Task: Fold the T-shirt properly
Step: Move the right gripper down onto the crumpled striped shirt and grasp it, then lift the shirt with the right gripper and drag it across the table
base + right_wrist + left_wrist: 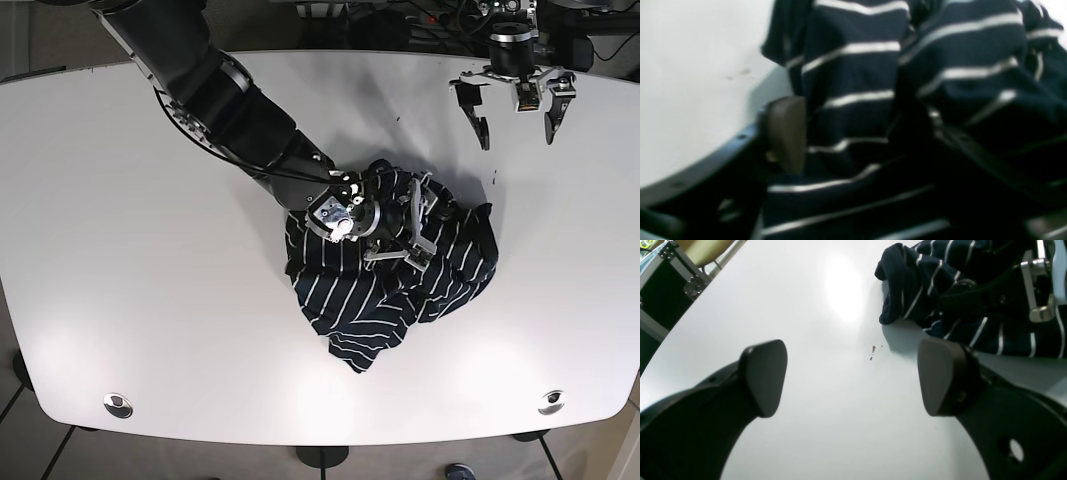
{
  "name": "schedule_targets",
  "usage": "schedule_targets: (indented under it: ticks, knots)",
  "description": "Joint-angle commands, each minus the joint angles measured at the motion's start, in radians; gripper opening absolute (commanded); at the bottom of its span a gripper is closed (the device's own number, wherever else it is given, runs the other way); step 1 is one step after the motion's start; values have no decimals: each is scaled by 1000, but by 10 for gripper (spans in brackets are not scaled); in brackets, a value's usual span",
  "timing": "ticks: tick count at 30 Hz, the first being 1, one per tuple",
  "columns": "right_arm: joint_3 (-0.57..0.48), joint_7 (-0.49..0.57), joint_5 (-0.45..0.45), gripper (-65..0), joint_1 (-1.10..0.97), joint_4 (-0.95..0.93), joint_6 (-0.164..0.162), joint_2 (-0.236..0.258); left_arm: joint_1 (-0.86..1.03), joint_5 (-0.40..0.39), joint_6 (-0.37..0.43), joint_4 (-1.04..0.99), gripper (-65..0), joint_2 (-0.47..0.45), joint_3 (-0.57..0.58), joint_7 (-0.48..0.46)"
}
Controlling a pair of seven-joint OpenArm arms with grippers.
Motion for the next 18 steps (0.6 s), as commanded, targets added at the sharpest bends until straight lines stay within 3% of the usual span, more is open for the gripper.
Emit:
schedule_targets:
  ticks: [1, 4, 7, 10, 12, 15, 18]
  knots:
    - [5, 47, 8, -436, 24, 16, 3, -16, 10, -2, 6, 17, -83, -6, -3, -25]
    - [5, 48, 8, -626, 21, 17, 3, -16, 8, -2, 6, 17, -83, -6, -3, -25]
    - [11, 43, 10, -631, 18, 74, -7, -16, -2, -4, 6, 17, -82, -7, -2, -25]
    - [34, 24, 8, -631, -8, 187, -91, 21, -19, -91, -42, 18, -79, -7, -2, -23]
    - [65, -29, 8, -631, -19, 292, -114, 44, -19, -169, -109, 18, -79, -7, -2, -23]
    - [149, -110, 8, -631, -16, 451, -119, 79, -19, -189, -169, 18, -79, -7, 0, -22]
    - [249, -181, 8, -631, -11, 609, -116, 113, -19, -189, -177, 18, -79, -7, 30, -22]
